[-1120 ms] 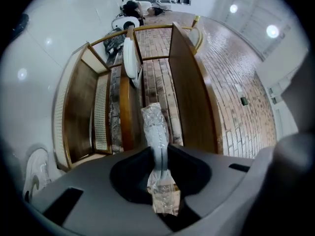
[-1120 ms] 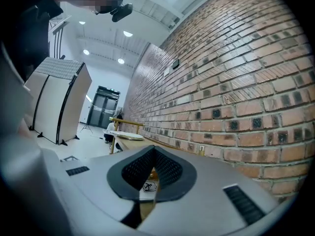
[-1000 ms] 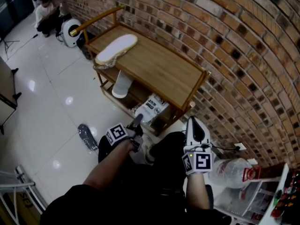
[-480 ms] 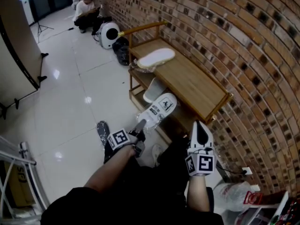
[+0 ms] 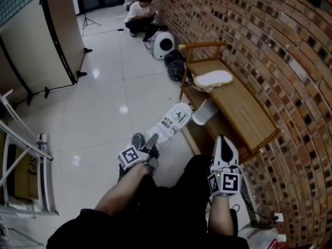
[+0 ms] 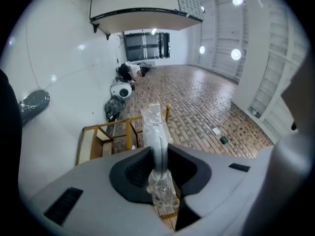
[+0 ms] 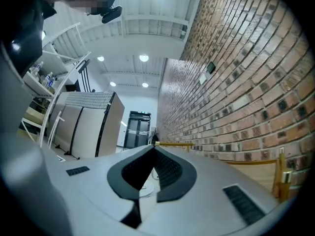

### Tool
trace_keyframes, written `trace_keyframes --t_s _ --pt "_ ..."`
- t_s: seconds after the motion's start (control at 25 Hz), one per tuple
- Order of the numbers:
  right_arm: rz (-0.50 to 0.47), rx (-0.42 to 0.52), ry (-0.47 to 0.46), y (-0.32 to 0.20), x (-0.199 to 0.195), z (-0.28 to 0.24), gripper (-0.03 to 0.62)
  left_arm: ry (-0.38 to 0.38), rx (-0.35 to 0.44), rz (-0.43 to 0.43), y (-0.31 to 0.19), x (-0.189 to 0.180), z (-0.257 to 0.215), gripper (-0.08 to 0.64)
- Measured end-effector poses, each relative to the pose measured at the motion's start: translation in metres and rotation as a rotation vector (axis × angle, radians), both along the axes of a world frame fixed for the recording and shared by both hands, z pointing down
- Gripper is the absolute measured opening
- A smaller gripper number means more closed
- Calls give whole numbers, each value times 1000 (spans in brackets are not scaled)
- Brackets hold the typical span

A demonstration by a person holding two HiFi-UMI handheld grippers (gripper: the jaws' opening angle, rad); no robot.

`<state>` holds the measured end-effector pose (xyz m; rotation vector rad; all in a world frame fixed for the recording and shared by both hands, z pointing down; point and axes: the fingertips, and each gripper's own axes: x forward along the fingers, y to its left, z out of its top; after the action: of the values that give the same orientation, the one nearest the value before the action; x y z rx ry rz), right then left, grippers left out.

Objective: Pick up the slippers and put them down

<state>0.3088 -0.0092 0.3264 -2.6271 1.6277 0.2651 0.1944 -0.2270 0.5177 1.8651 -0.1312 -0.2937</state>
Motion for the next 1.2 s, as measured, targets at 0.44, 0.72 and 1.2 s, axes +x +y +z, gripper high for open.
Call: trace_keyframes --t_s 0.44,0.72,1.2 --pt "-285 -7 18 -112 -85 -6 9 72 28 -364 -88 -161 -24 77" --pt "-450 -37 32 -174 -149 -6 9 143 13 -632 -126 -256 -31 77" --pt "-511 -155 -9 -238 -138 59 9 66 -11 -714 -173 -269 24 77"
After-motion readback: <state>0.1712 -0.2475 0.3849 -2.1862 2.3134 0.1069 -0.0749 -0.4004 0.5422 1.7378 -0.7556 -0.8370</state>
